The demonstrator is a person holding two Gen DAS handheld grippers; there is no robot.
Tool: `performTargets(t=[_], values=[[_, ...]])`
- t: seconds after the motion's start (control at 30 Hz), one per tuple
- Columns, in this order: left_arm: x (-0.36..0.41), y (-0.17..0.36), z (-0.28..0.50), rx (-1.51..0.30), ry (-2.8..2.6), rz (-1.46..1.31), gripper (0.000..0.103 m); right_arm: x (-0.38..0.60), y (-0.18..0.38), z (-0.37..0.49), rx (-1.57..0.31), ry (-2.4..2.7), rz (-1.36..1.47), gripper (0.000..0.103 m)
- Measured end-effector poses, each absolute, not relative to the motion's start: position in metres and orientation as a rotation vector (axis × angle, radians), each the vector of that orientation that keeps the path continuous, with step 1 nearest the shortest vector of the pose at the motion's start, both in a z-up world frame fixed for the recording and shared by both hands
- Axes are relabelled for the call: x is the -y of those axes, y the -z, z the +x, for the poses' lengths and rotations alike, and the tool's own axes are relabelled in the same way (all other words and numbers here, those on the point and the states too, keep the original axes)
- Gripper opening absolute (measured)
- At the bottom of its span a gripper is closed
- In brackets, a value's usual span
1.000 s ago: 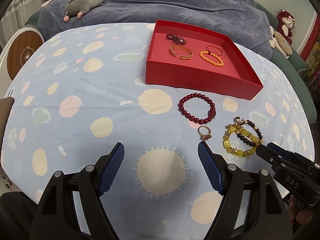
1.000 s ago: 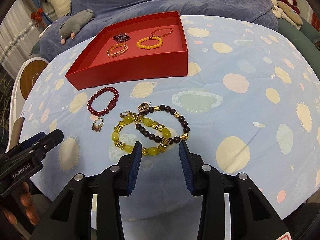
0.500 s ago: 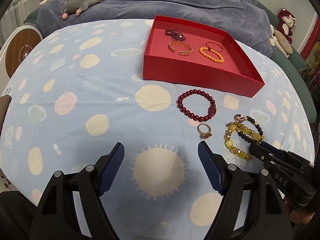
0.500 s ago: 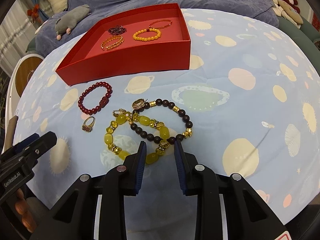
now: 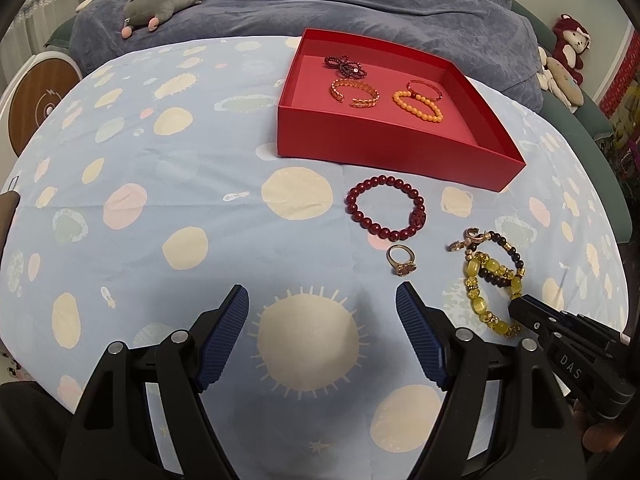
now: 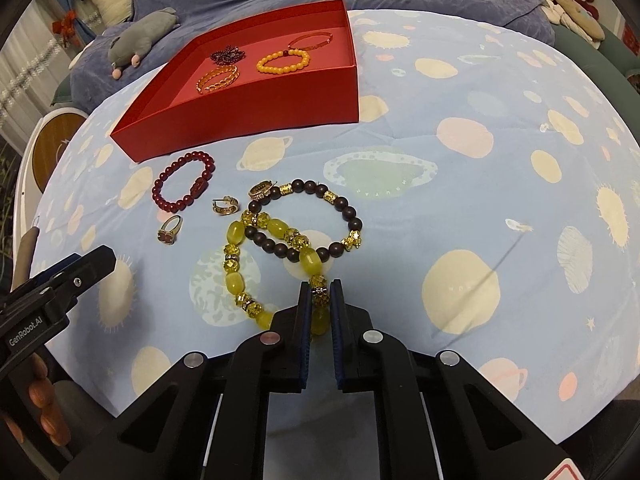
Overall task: Organize jewelry
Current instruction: 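Grasp the red bead bracelet with the left tool while the right tool grasps the yellow-and-dark bead bracelet, then carry both bracelets into the red box and open both tools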
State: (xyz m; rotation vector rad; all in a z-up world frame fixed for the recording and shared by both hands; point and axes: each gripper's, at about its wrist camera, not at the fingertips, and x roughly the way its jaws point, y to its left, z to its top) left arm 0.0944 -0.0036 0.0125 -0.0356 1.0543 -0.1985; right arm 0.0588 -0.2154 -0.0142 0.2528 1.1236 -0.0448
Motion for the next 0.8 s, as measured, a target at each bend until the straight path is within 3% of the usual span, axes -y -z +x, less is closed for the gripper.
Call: performTargets(t=[0.3, 0.4, 0.7, 0.77, 0.8], values=[[0.018, -0.01, 0.13, -1.048, 0.197, -0.053, 0.072, 0.22, 0.015, 0.067, -1.119, 0.037, 0.302, 0.008], [0.026, -0.006, 0.147, -1.051, 0.206, -0.049, 0.067, 0.219, 0.015, 0.072, -1.125, 0.028, 0.308, 0.008], [0.042, 0.013, 0.166, -1.063, 0.212, 0.026, 0.04, 0.221, 0.017, 0.085, -1.132, 0.014, 0.334, 0.009], [0.04, 0.013, 0.164, -1.053, 0.21, 0.035, 0.02, 0.22, 0.016, 0.086, -1.132, 0.011, 0.332, 0.009], [0.037, 0.013, 0.163, -1.054, 0.217, 0.023, 0.017, 0.219, 0.016, 0.086, -1.132, 0.01, 0.331, 0.009]])
